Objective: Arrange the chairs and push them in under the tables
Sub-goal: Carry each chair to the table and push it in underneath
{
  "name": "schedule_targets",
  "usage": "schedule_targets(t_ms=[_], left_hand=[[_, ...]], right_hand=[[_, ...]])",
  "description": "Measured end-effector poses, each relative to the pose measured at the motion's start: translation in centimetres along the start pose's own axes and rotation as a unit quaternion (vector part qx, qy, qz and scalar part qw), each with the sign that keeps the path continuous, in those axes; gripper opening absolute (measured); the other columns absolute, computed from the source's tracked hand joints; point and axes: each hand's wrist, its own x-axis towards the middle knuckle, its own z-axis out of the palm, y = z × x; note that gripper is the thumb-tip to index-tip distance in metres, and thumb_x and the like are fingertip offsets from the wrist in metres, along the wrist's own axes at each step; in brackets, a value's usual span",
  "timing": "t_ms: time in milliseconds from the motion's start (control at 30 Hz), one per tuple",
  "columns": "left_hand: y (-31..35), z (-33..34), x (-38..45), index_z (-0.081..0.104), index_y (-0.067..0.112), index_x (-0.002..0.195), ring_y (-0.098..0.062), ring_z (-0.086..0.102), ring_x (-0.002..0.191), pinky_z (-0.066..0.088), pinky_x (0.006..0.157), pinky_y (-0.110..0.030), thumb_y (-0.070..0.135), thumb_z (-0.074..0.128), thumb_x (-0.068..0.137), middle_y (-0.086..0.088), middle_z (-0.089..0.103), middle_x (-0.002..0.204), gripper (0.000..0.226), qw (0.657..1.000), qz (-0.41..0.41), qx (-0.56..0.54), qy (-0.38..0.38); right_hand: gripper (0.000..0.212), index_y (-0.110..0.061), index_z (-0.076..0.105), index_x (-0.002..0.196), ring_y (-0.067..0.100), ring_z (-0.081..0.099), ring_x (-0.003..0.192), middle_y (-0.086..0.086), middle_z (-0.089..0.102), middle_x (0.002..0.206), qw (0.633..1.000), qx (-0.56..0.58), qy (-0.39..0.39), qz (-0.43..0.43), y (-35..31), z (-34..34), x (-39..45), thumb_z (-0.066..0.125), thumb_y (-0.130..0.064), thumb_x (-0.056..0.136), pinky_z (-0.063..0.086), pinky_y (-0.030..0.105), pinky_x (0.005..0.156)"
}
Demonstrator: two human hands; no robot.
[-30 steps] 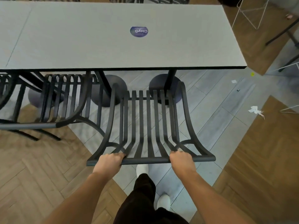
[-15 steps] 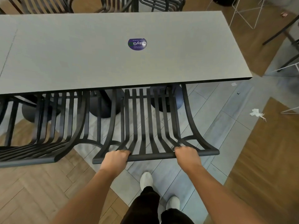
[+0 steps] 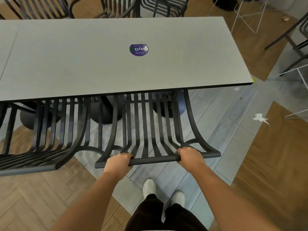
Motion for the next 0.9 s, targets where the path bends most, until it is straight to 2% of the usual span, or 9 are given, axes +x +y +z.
schedule_targets(t_ms=[167, 333, 400, 467, 567, 700, 767, 900], left_hand=[[0.0, -0.2, -0.2, 0.064, 0.033, 0.125, -0.011, 0.061, 0.087, 0.057, 0.083, -0.031, 0.043, 0.061, 0.096, 0.013, 0.063, 0.100, 0.030, 0.999, -0.011, -0.050, -0.017], [1.1, -0.6, -0.7, 0.047, 0.032, 0.149, -0.014, 0.054, 0.122, 0.048, 0.104, -0.034, 0.071, 0.063, 0.087, 0.008, 0.057, 0.135, 0.075, 0.995, 0.024, -0.079, -0.053], [2.6, -1.1, -0.5, 0.044, 0.032, 0.152, -0.017, 0.051, 0.131, 0.046, 0.109, -0.038, 0.076, 0.059, 0.085, 0.005, 0.053, 0.145, 0.082, 0.995, 0.025, -0.076, -0.059], [4.4, -1.7, -0.2, 0.043, 0.031, 0.153, -0.018, 0.052, 0.133, 0.047, 0.110, -0.040, 0.076, 0.058, 0.086, 0.003, 0.052, 0.148, 0.082, 0.995, 0.026, -0.069, -0.068], [7.5, -2.3, 0.4, 0.045, 0.029, 0.151, -0.018, 0.056, 0.126, 0.050, 0.105, -0.039, 0.078, 0.054, 0.086, 0.003, 0.056, 0.143, 0.082, 0.995, 0.030, -0.049, -0.079], [12.5, -2.9, 1.9, 0.048, 0.027, 0.149, -0.020, 0.054, 0.129, 0.047, 0.108, -0.039, 0.077, 0.042, 0.093, 0.002, 0.055, 0.145, 0.076, 0.997, 0.016, -0.041, -0.062], [15.8, -3.1, 3.2, 0.053, 0.027, 0.145, -0.019, 0.056, 0.126, 0.048, 0.106, -0.039, 0.073, 0.038, 0.097, 0.002, 0.058, 0.141, 0.068, 0.998, 0.014, -0.044, -0.048], [23.3, -3.7, 6.0, 0.059, 0.028, 0.136, -0.017, 0.062, 0.113, 0.052, 0.096, -0.037, 0.066, 0.037, 0.102, 0.004, 0.066, 0.129, 0.056, 0.998, 0.008, -0.047, -0.033]], right_hand=[[0.031, -0.021, 0.064, 0.119, 0.023, 0.062, 0.103, 0.001, 0.064, 0.110, 0.999, 0.047, -0.019, -0.011, 0.9, -0.5, -0.5, 0.072, -0.033, 0.092, 0.054, 0.037, 0.088], [0.039, -0.022, 0.065, 0.115, 0.020, 0.061, 0.097, -0.001, 0.062, 0.105, 0.995, 0.088, -0.050, -0.026, 2.1, -1.0, -1.2, 0.078, -0.042, 0.084, 0.055, 0.039, 0.087], [0.045, -0.023, 0.063, 0.120, 0.020, 0.061, 0.101, -0.001, 0.063, 0.109, 0.993, 0.100, -0.056, -0.034, 2.9, -1.3, -1.5, 0.079, -0.043, 0.083, 0.055, 0.040, 0.089], [0.047, -0.023, 0.062, 0.124, 0.020, 0.061, 0.102, -0.001, 0.064, 0.111, 0.992, 0.104, -0.056, -0.044, 3.8, -1.3, -1.8, 0.078, -0.043, 0.084, 0.054, 0.040, 0.091], [0.043, -0.022, 0.064, 0.122, 0.019, 0.063, 0.099, -0.001, 0.065, 0.107, 0.991, 0.109, -0.049, -0.065, 5.3, -1.4, -2.2, 0.075, -0.044, 0.087, 0.055, 0.039, 0.089], [0.054, -0.023, 0.064, 0.125, 0.021, 0.063, 0.102, 0.001, 0.067, 0.114, 0.984, 0.151, -0.036, -0.083, 8.4, -2.4, -2.2, 0.064, -0.062, 0.088, 0.054, 0.039, 0.089], [0.056, -0.024, 0.063, 0.127, 0.022, 0.062, 0.104, 0.002, 0.066, 0.116, 0.983, 0.161, -0.016, -0.083, 11.3, -3.2, -2.1, 0.053, -0.066, 0.093, 0.053, 0.040, 0.090], [0.047, -0.020, 0.065, 0.120, 0.023, 0.061, 0.096, 0.004, 0.068, 0.106, 0.985, 0.147, 0.013, -0.087, 19.7, -5.6, -1.8, 0.045, -0.058, 0.101, 0.053, 0.038, 0.082]])
